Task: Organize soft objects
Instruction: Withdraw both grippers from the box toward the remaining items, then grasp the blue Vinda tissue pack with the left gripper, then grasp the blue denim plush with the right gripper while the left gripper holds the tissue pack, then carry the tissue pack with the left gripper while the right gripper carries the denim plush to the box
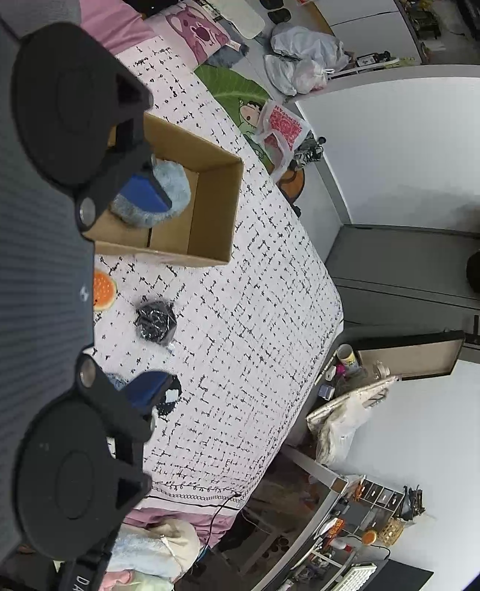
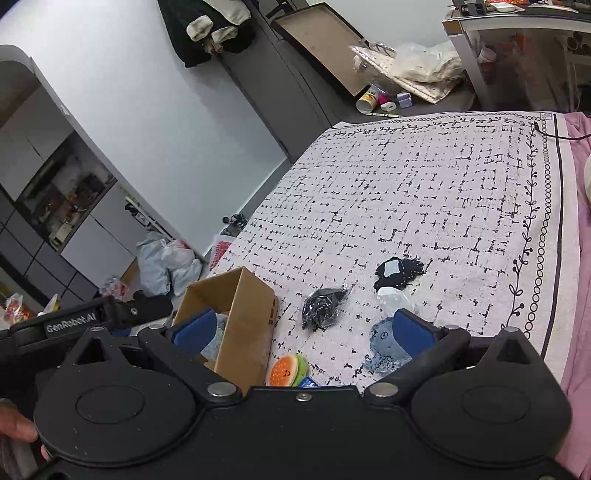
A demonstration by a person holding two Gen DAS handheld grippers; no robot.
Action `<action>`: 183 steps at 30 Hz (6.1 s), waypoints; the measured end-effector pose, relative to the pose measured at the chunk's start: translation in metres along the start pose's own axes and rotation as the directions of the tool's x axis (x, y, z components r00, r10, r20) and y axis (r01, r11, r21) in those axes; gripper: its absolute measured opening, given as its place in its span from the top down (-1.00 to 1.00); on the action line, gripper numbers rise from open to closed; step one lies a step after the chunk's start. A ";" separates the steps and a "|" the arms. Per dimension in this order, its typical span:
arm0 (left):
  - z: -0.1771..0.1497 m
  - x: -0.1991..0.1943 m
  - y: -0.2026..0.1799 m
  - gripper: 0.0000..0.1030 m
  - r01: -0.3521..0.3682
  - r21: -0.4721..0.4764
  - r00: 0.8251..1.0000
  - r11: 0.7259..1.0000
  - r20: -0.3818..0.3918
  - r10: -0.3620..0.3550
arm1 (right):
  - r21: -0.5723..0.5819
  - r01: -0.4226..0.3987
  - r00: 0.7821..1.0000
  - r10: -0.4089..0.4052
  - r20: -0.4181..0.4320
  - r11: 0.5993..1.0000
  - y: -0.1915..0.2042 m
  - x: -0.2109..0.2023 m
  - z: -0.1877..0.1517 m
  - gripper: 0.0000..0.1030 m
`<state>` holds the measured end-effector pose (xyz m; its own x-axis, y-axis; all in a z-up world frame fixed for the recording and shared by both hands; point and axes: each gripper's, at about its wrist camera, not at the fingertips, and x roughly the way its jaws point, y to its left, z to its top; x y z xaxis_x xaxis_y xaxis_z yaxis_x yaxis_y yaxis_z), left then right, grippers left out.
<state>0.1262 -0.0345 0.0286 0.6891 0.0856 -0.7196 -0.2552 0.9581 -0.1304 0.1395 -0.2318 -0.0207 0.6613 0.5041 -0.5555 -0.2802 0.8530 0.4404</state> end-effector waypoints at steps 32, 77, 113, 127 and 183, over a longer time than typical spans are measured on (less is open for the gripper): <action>-0.079 0.053 -0.035 -0.87 -0.004 -0.127 0.984 0.992 -0.177 -0.018 | 0.059 0.089 0.989 -0.082 -0.121 0.994 -0.051 0.023 -0.017 -0.99; -0.126 0.148 -0.025 -0.19 -0.084 -0.243 0.952 0.966 -0.304 0.006 | 0.141 0.067 0.964 -0.028 -0.263 0.988 -0.082 0.095 -0.022 -0.62; -0.102 0.148 0.006 -0.18 0.066 -0.280 0.968 0.958 -0.217 -0.130 | -0.071 0.223 0.934 -0.234 -0.271 0.972 -0.056 0.149 -0.027 0.49; -0.088 0.121 -0.005 -0.18 0.096 -0.238 0.977 0.967 -0.165 -0.137 | -0.051 0.144 0.969 -0.152 -0.196 0.988 -0.039 0.120 -0.015 0.65; 0.016 0.073 0.120 -0.18 0.039 -0.164 0.999 0.986 0.001 -0.039 | -0.143 0.076 0.981 -0.049 0.185 0.987 0.064 0.092 0.005 0.65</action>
<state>0.1566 0.0908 -0.0286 0.6991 0.0483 -0.7134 -0.3363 0.9027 -0.2684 0.1858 -0.1315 -0.0403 0.7917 0.4279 -0.4360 -0.3256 0.8994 0.2915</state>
